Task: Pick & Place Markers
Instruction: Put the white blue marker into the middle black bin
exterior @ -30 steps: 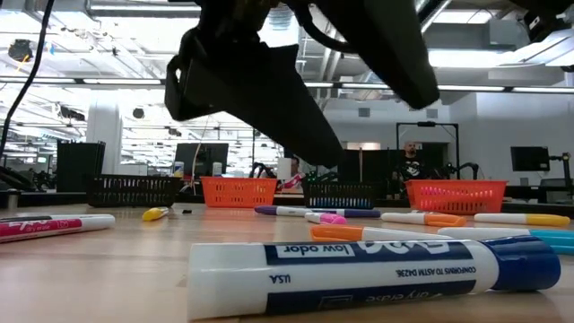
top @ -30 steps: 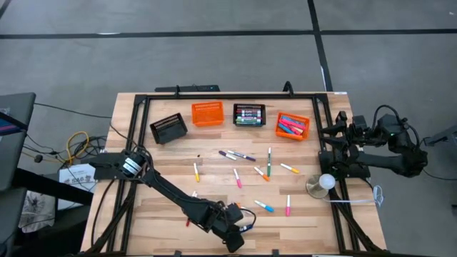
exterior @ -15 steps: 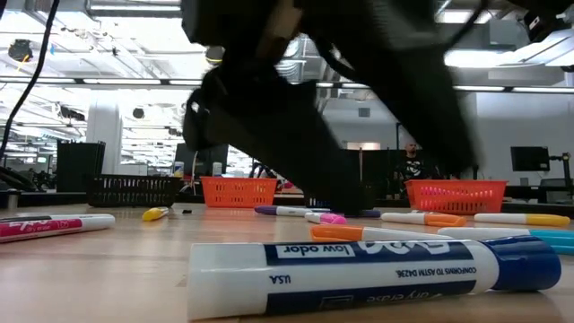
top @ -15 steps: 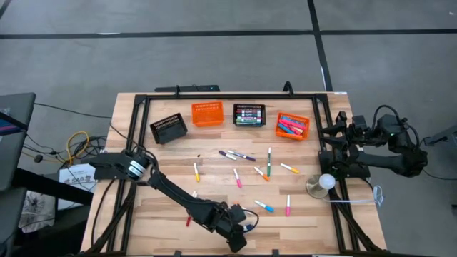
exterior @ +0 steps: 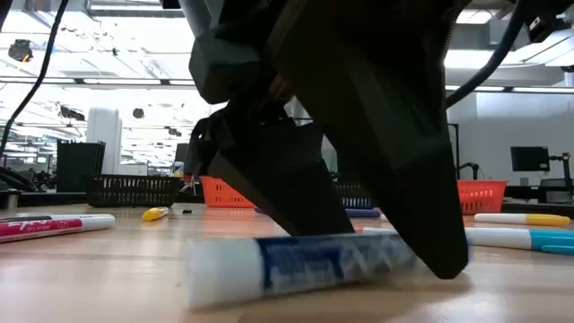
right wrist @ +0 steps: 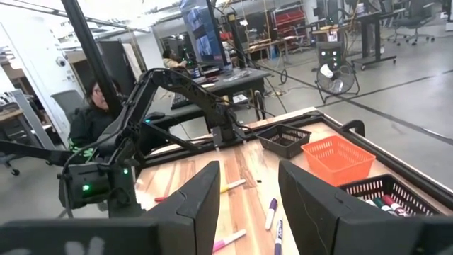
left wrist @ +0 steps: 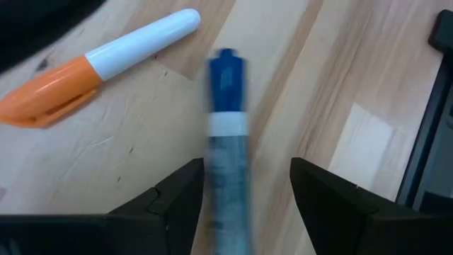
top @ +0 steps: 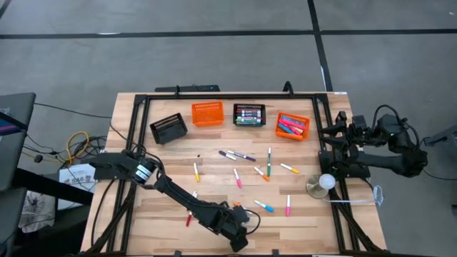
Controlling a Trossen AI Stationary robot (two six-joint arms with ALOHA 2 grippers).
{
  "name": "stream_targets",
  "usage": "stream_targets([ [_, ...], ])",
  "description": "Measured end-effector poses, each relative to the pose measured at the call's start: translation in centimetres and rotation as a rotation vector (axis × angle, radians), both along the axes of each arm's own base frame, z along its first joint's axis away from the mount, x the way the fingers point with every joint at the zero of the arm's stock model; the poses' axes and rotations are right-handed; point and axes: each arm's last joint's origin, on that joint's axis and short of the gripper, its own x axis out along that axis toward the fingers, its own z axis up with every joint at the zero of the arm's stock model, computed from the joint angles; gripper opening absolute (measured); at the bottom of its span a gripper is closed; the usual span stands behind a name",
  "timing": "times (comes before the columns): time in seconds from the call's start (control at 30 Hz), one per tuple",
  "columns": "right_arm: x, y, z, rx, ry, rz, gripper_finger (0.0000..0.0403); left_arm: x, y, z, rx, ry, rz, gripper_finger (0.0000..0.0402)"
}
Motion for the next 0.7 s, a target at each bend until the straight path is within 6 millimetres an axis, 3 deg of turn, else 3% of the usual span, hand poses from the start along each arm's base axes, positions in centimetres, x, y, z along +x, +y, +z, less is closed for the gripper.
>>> stream_targets([
  [0.37, 0.0, 0.0, 0.0, 0.002, 0.0, 0.0, 0.0136, -1.4, 1.2, -0.8, 0.136, 0.152, 0.012, 0.0213],
  [0.7, 0.0, 0.0, 0.0, 0.002, 0.0, 0.0, 0.0137, -0.8, 2.2, -0.8, 0.121, 0.162, 0.038, 0.0213],
])
